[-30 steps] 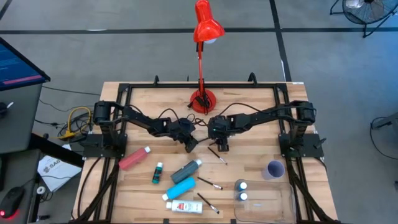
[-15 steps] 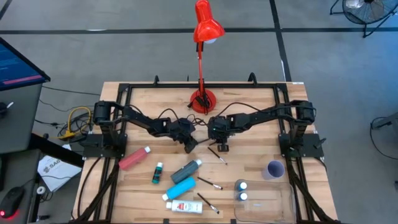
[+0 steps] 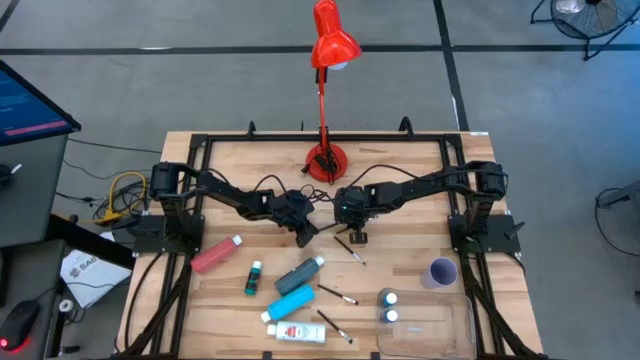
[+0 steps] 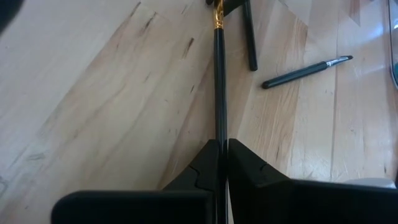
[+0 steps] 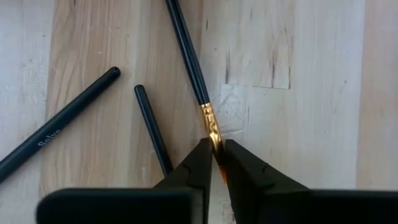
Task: Pick & Place Paint Supplies
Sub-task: Put the black gold paint brush into the purple cup
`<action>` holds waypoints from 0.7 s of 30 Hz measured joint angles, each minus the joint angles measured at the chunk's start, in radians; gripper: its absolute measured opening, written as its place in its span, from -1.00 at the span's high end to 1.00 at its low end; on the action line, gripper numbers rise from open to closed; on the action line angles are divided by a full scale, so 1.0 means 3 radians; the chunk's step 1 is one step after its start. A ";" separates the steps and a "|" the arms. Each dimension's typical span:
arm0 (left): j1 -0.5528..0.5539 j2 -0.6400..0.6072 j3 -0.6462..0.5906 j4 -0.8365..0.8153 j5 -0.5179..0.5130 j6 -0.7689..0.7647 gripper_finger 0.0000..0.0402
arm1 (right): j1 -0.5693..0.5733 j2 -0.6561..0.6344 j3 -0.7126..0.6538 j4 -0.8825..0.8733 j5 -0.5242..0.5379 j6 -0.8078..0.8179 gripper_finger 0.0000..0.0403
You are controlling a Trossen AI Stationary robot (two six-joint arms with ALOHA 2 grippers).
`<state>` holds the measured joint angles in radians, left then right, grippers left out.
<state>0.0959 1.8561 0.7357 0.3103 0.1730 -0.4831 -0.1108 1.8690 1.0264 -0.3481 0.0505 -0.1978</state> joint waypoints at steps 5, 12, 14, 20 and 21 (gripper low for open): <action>0.0000 0.0000 0.0000 0.0008 -0.0020 0.0000 1.00 | 0.0000 0.0001 0.0000 -0.0027 0.0000 0.0000 0.95; -0.0002 0.0000 0.0000 0.0032 -0.0096 0.0018 1.00 | -0.0001 0.0001 0.0000 -0.0034 -0.0020 0.0004 0.96; -0.0004 0.0000 -0.0001 0.0045 -0.0138 0.0025 0.99 | -0.0003 0.0001 0.0000 -0.0034 -0.0066 0.0014 0.97; -0.0005 -0.0013 -0.0008 0.0147 -0.0232 0.0116 0.97 | -0.0009 0.0001 -0.0001 -0.0039 -0.0129 0.0092 0.99; -0.0004 -0.0023 -0.0009 0.0149 -0.0244 0.0129 0.97 | -0.0010 0.0001 -0.0001 -0.0041 -0.0131 0.0104 0.99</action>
<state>0.0946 1.8492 0.7330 0.3550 0.0999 -0.4445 -0.1138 1.8694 1.0260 -0.3602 0.0113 -0.1667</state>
